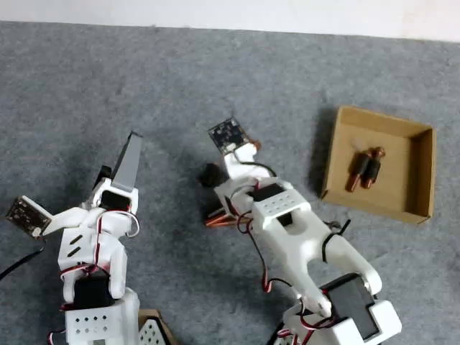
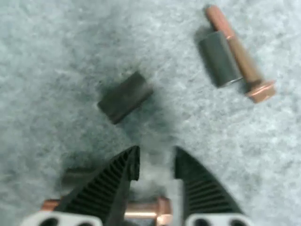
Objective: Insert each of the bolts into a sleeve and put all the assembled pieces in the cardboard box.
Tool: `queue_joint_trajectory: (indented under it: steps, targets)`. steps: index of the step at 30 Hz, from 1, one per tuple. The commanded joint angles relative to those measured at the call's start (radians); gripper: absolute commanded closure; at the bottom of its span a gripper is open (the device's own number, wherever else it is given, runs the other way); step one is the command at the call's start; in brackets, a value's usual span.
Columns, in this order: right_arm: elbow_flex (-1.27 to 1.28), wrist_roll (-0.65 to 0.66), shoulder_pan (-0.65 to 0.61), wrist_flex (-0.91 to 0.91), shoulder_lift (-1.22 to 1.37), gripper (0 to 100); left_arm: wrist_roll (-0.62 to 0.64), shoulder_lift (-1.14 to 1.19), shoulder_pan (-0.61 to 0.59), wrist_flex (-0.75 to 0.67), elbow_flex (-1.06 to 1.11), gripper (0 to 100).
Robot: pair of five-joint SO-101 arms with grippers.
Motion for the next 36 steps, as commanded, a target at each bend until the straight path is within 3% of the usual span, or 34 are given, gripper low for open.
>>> queue_joint_trajectory:
  steps: [1,5,13,19,29,36]
  targets:
    - [-0.124,-0.135,-0.044,0.047,-0.036,75.2,-0.005,-0.018,0.010,-0.025,0.019,59]
    - [-0.236,-0.302,-0.058,0.111,-0.031,75.2,-0.005,-0.018,0.010,-0.025,0.019,59]
    - [-0.464,-0.324,-0.087,0.151,0.268,75.2,-0.008,-0.018,0.012,-0.025,0.019,59]
    - [-0.700,-0.465,-0.091,0.323,0.458,75.2,-0.008,-0.018,0.012,-0.025,0.019,59]
    - [-0.865,-0.474,-0.074,0.374,0.707,75.2,-0.008,-0.018,0.012,-0.025,0.019,59]
    - [-0.901,-0.476,-0.076,0.539,0.717,75.3,-0.008,-0.018,0.013,-0.023,0.019,59]
